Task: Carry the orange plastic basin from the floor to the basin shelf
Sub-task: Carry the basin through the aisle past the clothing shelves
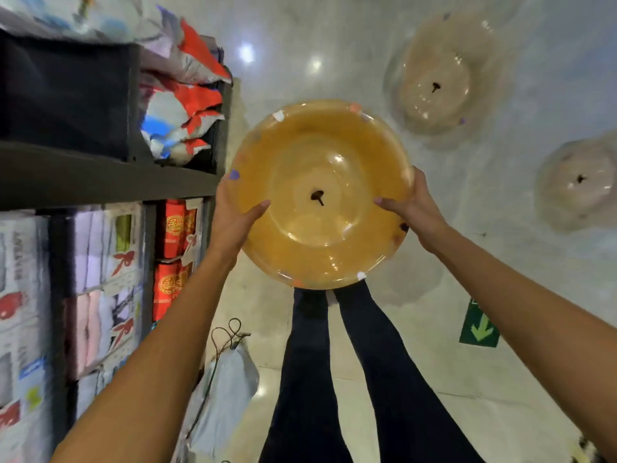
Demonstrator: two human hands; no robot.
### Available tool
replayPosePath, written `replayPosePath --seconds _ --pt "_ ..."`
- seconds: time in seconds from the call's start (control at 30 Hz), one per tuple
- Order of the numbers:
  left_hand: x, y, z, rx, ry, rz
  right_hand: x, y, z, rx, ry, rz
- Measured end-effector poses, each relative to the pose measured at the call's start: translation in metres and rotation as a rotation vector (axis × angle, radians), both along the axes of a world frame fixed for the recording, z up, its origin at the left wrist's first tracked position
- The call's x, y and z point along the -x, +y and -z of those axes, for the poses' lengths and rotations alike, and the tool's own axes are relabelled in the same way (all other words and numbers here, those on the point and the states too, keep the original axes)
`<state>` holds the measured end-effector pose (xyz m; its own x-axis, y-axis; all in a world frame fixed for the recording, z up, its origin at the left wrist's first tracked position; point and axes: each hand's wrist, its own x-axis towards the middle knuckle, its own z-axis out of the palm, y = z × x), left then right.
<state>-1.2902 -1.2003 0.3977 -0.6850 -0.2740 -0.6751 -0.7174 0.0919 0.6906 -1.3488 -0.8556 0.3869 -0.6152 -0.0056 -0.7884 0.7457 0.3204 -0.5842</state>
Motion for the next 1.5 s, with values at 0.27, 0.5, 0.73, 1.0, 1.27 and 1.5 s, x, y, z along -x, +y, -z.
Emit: replayPosePath --seconds 0.27,0.5,0.73,1.0,1.27,1.5 --pt "0.104 0.110 -0.144 0.055 0.146 0.220 0.031 0.114 -0.143 -0.003 0.153 0.179" --pt "0.183 0.201 -0.202 0.031 0.194 0.364 0.069 0.193 -0.204 -0.005 0.194 0.295" --pt "0.296 0.269 -0.162 0.046 0.157 0.512 0.152 0.253 -0.178 -0.061 0.139 0.363" --pt "0.443 0.342 -0.042 0.007 0.145 0.632 0.280 0.330 -0.058 -0.083 0.072 0.445" --pt "0.528 0.411 0.162 0.059 0.130 0.595 0.374 0.397 0.150 -0.064 0.044 0.420" --pt "0.551 0.435 0.319 0.090 0.043 0.568 0.397 0.426 0.315 -0.085 0.032 0.342"
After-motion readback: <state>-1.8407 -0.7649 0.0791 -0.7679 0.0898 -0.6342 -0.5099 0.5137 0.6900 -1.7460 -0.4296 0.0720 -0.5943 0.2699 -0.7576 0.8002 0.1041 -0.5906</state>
